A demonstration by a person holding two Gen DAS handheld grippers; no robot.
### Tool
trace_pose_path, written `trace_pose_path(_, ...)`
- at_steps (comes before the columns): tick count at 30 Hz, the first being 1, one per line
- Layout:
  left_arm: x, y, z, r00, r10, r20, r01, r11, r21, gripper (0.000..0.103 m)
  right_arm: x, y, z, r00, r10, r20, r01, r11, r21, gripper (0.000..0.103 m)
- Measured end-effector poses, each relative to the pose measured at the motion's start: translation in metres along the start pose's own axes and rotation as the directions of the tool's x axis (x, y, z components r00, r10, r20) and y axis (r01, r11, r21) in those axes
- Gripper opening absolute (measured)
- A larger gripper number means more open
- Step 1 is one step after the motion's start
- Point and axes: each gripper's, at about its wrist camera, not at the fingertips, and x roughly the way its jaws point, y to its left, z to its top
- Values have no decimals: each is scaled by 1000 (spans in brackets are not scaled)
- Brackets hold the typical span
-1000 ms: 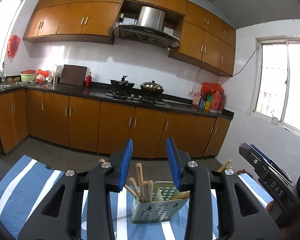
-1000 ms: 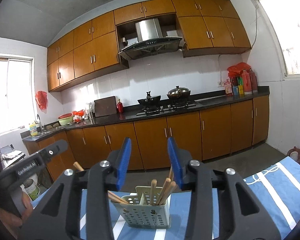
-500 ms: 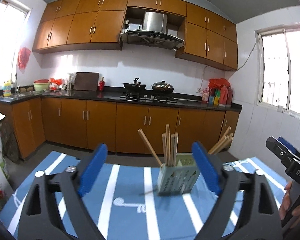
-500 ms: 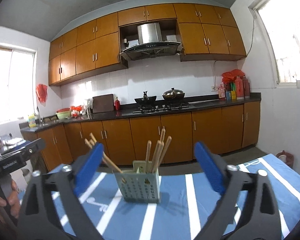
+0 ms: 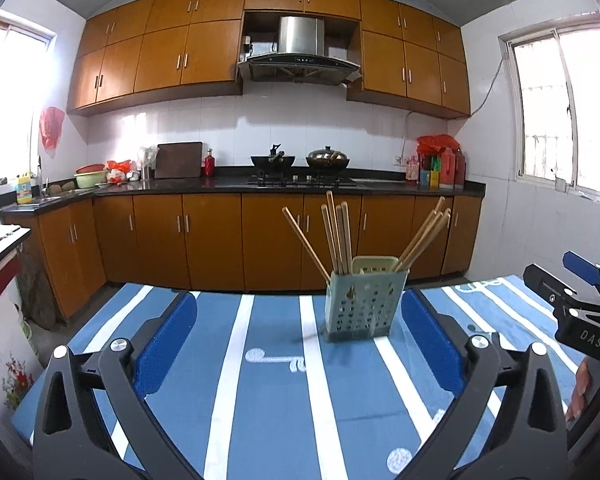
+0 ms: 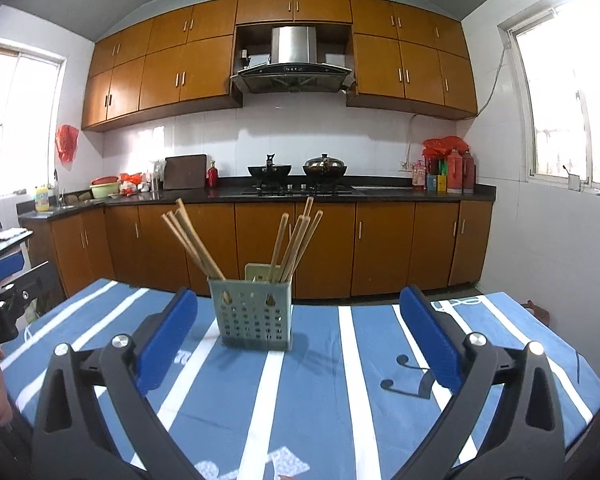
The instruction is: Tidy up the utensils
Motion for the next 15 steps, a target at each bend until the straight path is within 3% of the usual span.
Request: trace_pose_path(15, -15, -11, -50, 998, 22, -66, -19, 999, 33, 101, -21, 7, -53, 997, -9, -78, 9, 1000, -1, 99)
